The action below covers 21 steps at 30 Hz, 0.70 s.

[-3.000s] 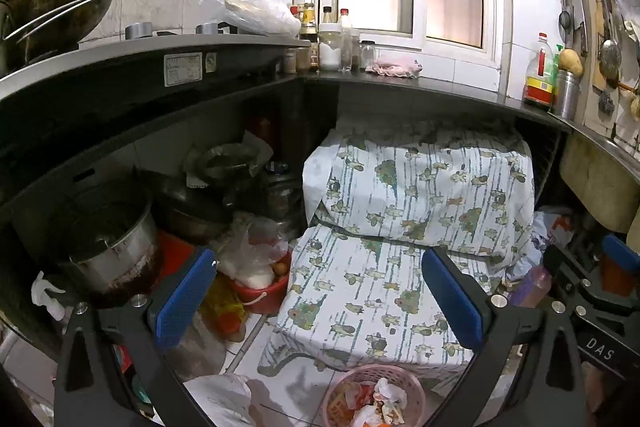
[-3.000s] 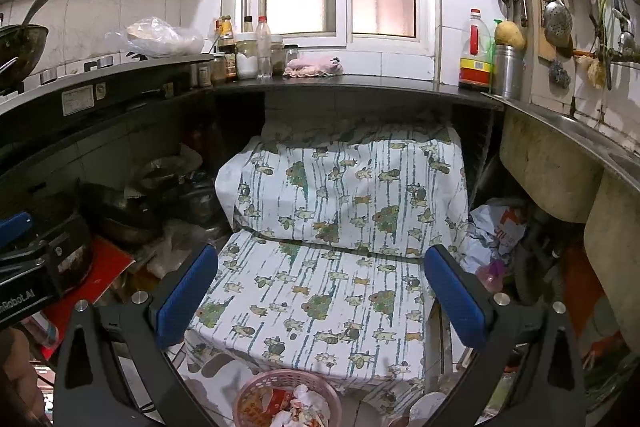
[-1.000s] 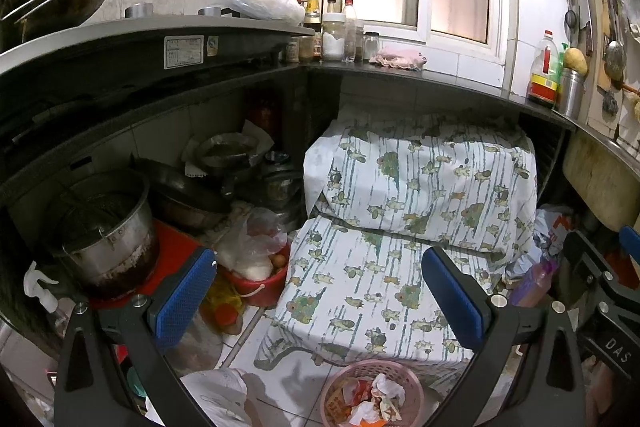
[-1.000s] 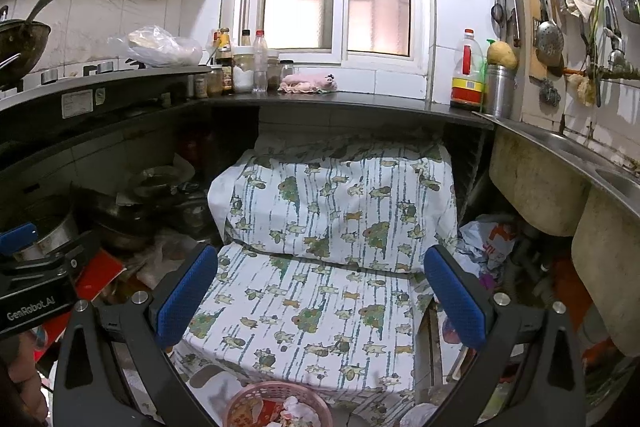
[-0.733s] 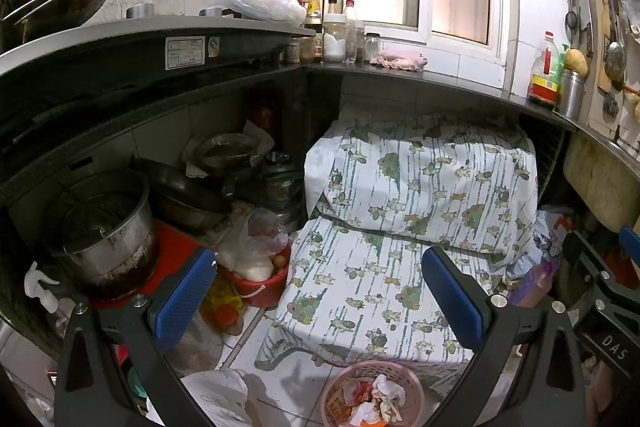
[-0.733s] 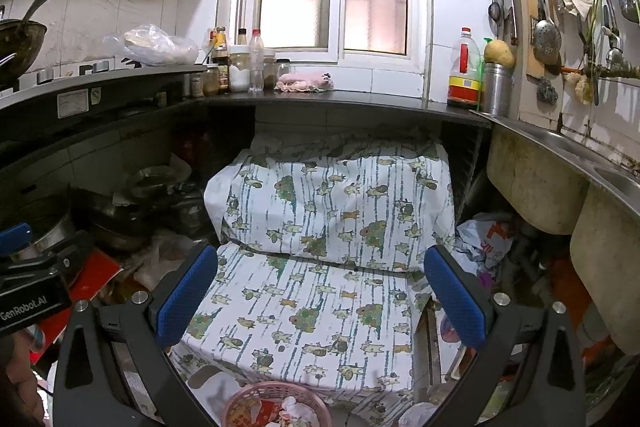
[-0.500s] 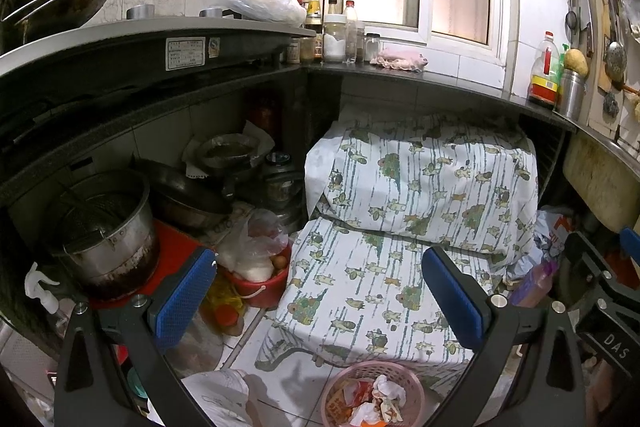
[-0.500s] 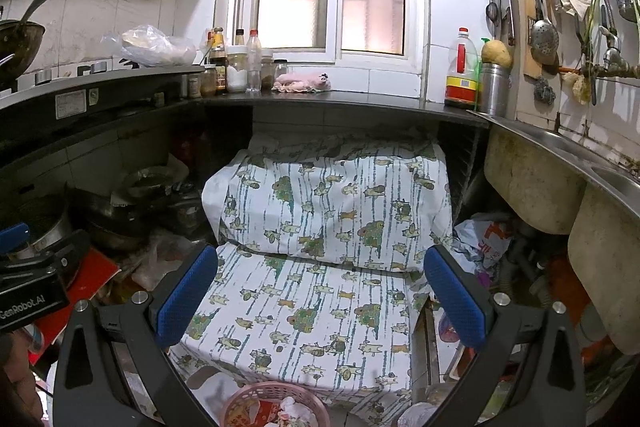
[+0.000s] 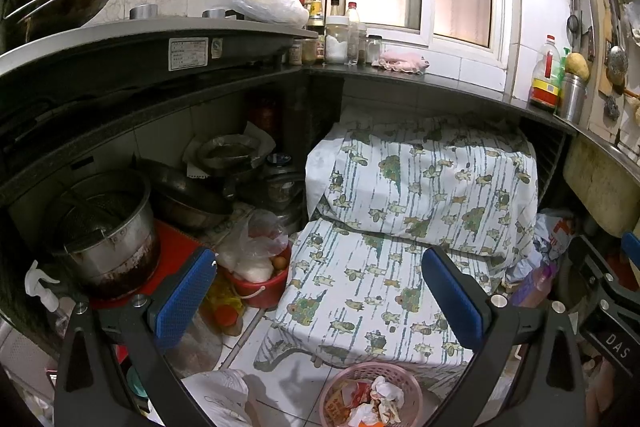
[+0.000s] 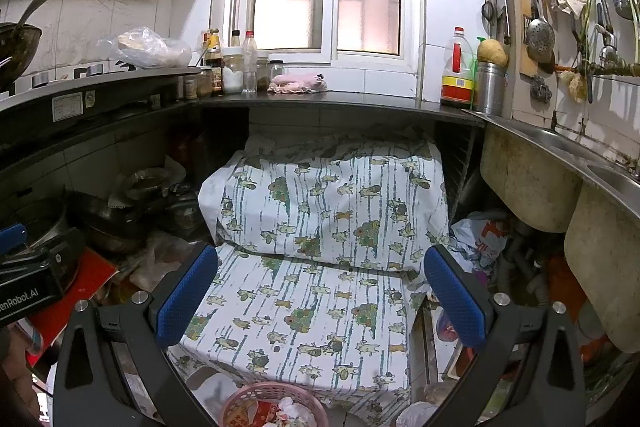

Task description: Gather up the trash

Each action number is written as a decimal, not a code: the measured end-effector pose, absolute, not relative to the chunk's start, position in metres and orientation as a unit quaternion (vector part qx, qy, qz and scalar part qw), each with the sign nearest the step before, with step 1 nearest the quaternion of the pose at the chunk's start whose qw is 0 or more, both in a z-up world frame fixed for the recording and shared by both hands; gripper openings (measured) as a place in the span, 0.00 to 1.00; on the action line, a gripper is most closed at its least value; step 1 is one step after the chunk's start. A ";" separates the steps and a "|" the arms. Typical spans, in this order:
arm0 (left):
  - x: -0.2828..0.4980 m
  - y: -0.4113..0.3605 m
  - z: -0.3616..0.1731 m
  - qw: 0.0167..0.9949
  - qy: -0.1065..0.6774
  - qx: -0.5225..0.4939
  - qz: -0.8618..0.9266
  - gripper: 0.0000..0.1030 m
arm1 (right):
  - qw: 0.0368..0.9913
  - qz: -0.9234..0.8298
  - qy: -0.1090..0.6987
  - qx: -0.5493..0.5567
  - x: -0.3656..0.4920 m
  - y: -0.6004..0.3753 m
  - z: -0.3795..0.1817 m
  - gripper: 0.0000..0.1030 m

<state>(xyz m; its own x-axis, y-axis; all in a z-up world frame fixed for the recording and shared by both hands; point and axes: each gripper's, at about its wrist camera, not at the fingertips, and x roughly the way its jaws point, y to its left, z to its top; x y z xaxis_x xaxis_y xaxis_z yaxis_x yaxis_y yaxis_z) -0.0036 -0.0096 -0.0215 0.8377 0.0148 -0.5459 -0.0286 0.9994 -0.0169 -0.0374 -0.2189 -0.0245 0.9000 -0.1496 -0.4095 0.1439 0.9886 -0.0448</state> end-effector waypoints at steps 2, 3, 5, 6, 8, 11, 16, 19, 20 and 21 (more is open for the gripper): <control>-0.004 -0.009 -0.021 0.959 0.283 -0.013 0.011 1.00 | 0.975 -0.075 0.211 -0.006 -0.037 -0.219 -0.025 0.99; -0.004 -0.009 -0.021 0.959 0.282 -0.014 0.011 1.00 | 0.975 -0.073 0.211 -0.007 -0.038 -0.218 -0.025 0.99; -0.004 -0.009 -0.019 0.959 0.281 -0.017 0.014 1.00 | 0.975 -0.072 0.211 -0.012 -0.038 -0.217 -0.025 0.99; -0.003 -0.009 -0.019 0.959 0.281 -0.017 0.015 1.00 | 0.975 -0.072 0.211 -0.013 -0.038 -0.217 -0.025 0.99; -0.003 -0.008 -0.019 0.959 0.281 -0.016 0.016 1.00 | 0.975 -0.071 0.212 -0.012 -0.038 -0.217 -0.026 0.99; -0.003 -0.008 -0.017 0.959 0.281 -0.017 0.020 1.00 | 0.974 -0.070 0.213 -0.013 -0.037 -0.217 -0.026 0.99; -0.005 -0.008 -0.016 0.961 0.277 -0.019 0.019 1.00 | 0.974 -0.071 0.213 -0.013 -0.037 -0.217 -0.026 0.99; -0.006 -0.010 -0.015 0.961 0.275 -0.018 0.018 1.00 | 0.975 -0.070 0.212 -0.014 -0.037 -0.217 -0.026 0.99; -0.008 -0.009 -0.016 0.961 0.275 -0.019 0.019 1.00 | 0.975 -0.070 0.212 -0.014 -0.037 -0.217 -0.026 0.99; -0.008 -0.010 -0.015 0.961 0.274 -0.018 0.020 1.00 | 0.975 -0.069 0.212 -0.014 -0.037 -0.217 -0.026 0.99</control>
